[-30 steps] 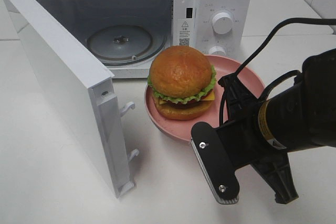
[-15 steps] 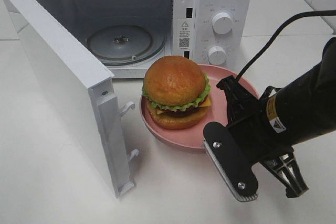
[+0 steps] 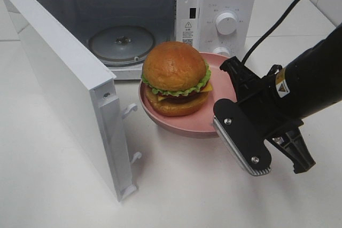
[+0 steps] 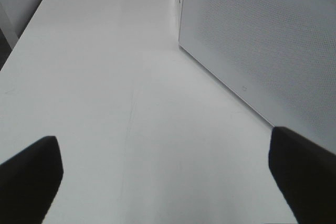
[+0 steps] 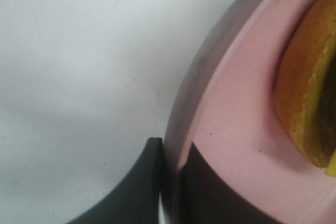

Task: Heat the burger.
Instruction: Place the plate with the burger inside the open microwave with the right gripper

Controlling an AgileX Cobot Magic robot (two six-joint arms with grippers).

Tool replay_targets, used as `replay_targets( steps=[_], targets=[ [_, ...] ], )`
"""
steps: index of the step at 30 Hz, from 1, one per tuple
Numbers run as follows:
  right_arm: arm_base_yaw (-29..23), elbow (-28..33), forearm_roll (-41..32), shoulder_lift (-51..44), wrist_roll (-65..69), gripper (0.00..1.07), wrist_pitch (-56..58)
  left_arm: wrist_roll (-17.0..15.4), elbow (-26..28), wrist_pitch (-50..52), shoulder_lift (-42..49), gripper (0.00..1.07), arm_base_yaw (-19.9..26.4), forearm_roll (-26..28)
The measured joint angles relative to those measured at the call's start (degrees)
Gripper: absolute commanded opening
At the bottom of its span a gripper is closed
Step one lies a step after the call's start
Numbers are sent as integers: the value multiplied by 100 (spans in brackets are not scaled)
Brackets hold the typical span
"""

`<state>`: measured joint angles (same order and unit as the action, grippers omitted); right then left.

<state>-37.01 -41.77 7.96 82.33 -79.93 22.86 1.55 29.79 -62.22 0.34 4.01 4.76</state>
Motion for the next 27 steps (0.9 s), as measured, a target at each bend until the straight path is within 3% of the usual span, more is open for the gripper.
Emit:
replay_targets(
  steps=[9, 19, 27],
  targets=[
    [23, -258, -6, 0, -126, 0, 40, 0, 0, 0, 0, 100, 0, 0],
    [23, -264, -613, 6, -435, 0, -143, 0, 0, 0, 0, 100, 0, 0],
    [23, -441, -699, 304, -533, 0, -246, 0, 0, 0, 0, 100, 0, 0]
  ],
)
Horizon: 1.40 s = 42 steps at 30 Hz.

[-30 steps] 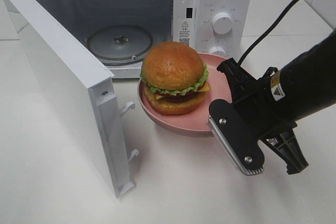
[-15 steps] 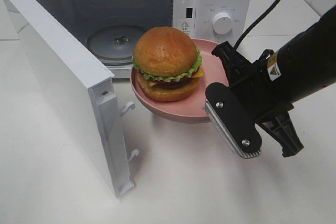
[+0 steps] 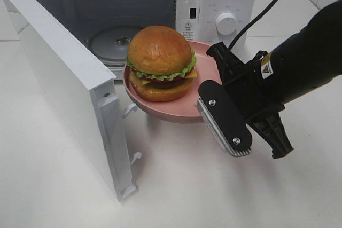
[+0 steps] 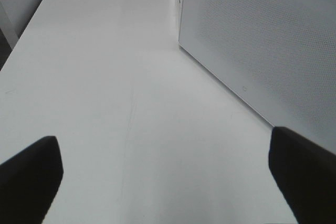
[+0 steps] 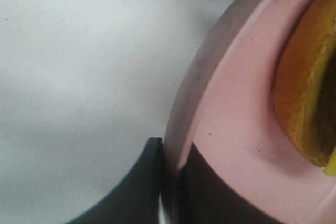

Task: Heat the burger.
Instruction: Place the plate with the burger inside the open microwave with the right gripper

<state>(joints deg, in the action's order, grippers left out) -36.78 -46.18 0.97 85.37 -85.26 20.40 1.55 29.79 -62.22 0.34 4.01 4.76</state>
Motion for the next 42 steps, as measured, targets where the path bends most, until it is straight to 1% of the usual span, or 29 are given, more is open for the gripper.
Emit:
replay_targets(
  steps=[3, 5, 8, 11, 13, 16, 19, 21, 22, 24, 30, 32, 33, 34, 35, 37, 41, 42],
  targets=[
    [0, -34, 0, 34, 0, 0, -6, 0, 0, 0, 0, 100, 0, 0],
    [-6, -241, -6, 183, 0, 0, -63, 0, 0, 0, 0, 100, 0, 0],
    [-34, -269, -6, 223, -11, 0, -92, 0, 0, 0, 0, 100, 0, 0],
    [-132, -372, -11, 378, -17, 0, -143, 0, 0, 0, 0, 100, 0, 0],
    [-241, -544, -11, 619, -17, 0, -183, 0, 0, 0, 0, 100, 0, 0],
    [-258, -596, -11, 676, -23, 0, -183, 0, 0, 0, 0, 100, 0, 0],
    [-258, -773, -11, 871, -23, 0, -183, 0, 0, 0, 0, 100, 0, 0],
    [-258, -1037, -11, 1066, -23, 0, -183, 0, 0, 0, 0, 100, 0, 0],
    [-258, -1037, -11, 1066, -23, 0, -183, 0, 0, 0, 0, 100, 0, 0],
    [-258, -1249, -11, 1238, -23, 0, -172, 0, 0, 0, 0, 100, 0, 0],
    [-258, -1524, -6, 1421, 17, 0, -115, 0, 0, 0, 0, 100, 0, 0],
    [-258, -1782, 0, 1616, 57, 0, -6, 0, 0, 0, 0, 100, 0, 0],
    [-258, -1782, 0, 1616, 57, 0, -6, 0, 0, 0, 0, 100, 0, 0],
    [-258, -1942, 6, 1730, 63, 0, 138, 0, 0, 0, 0, 100, 0, 0],
    [-258, -1942, 6, 1730, 63, 0, 138, 0, 0, 0, 0, 100, 0, 0],
    [-264, -2166, 6, 1874, 103, 0, 338, 0, 0, 0, 0, 100, 0, 0],
    [-264, -2384, 40, 2011, 218, 0, 481, 0, 0, 0, 0, 100, 0, 0],
    [-286, -2538, 63, 2103, 321, 0, 567, 0, 0, 0, 0, 100, 0, 0]
  ],
)
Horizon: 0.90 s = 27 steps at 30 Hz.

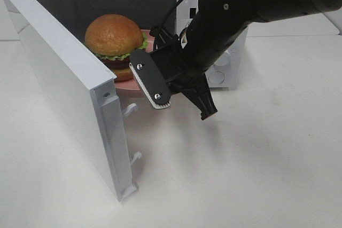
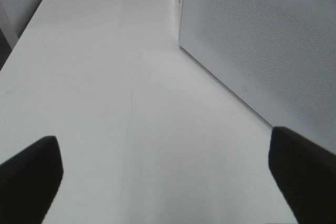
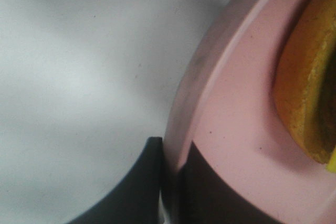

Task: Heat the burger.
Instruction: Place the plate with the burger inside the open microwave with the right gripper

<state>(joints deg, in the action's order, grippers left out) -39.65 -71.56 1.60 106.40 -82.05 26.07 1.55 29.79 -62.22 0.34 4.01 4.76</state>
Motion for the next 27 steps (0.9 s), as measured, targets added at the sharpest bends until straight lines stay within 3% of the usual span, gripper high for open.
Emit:
replay_targets(
  steps=[27],
  targets=[
    [-29, -1862, 453, 1180, 756, 0, 590, 0, -6, 0, 0, 100, 0, 0]
  ],
)
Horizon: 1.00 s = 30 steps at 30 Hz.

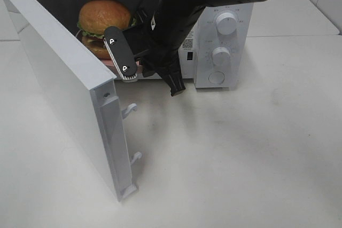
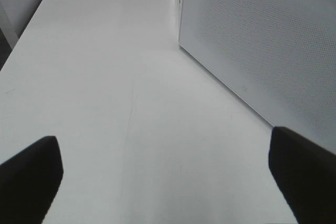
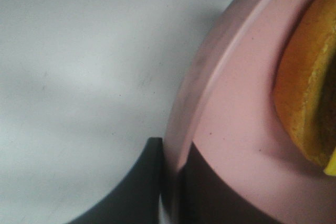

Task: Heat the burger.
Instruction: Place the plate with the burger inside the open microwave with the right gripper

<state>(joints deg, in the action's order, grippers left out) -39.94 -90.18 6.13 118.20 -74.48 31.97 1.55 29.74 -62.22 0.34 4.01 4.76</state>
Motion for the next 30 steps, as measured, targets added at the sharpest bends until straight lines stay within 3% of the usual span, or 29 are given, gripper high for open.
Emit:
replay_targets(
  steps=[13, 30],
  targets=[
    [29, -1232, 298, 779, 596, 0, 378, 0, 0, 0, 0, 100, 0, 0],
    [29, -2389, 315, 1662, 905, 0, 413, 0, 0, 0, 0, 100, 0, 0]
  ],
)
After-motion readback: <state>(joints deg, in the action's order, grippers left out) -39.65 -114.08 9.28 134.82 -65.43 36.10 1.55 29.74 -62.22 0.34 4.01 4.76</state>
